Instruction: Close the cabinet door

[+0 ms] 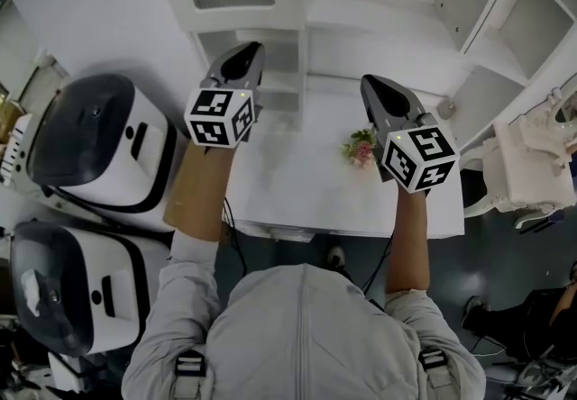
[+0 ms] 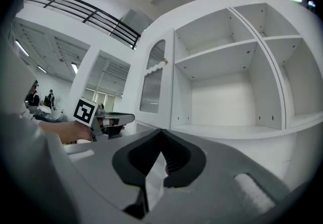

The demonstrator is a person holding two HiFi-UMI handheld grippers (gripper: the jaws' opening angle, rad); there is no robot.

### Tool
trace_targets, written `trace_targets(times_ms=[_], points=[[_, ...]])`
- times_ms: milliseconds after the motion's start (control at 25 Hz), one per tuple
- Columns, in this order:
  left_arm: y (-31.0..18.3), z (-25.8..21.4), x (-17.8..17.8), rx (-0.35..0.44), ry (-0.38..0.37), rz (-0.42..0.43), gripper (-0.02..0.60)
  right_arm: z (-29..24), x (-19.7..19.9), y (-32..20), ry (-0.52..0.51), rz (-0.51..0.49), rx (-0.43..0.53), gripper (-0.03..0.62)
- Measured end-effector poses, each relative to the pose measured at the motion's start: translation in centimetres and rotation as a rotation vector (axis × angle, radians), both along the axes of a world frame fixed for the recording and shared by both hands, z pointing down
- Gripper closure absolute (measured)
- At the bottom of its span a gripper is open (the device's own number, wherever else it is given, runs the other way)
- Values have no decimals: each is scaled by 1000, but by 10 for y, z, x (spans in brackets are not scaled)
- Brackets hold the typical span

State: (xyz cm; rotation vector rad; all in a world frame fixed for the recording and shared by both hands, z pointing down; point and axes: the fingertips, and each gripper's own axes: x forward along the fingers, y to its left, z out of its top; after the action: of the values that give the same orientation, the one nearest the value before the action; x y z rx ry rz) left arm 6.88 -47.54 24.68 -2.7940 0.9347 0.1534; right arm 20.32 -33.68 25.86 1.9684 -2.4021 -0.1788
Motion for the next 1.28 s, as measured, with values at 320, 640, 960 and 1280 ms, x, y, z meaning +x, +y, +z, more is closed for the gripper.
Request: trace_targets(times_ms=[320,640,960,1280], points=[[62,30,-75,69,-78,83,565,13,-62,33,46,43,-3,592],[105,43,-140,56,-102,88,565,14,-112,59,68,62,17,592],[131,40,-163,118,-121,85,565,17,-140,78,81,76,13,592],[153,20,-172,167,-91,111,565,9,-157,89,135,75,22,594]])
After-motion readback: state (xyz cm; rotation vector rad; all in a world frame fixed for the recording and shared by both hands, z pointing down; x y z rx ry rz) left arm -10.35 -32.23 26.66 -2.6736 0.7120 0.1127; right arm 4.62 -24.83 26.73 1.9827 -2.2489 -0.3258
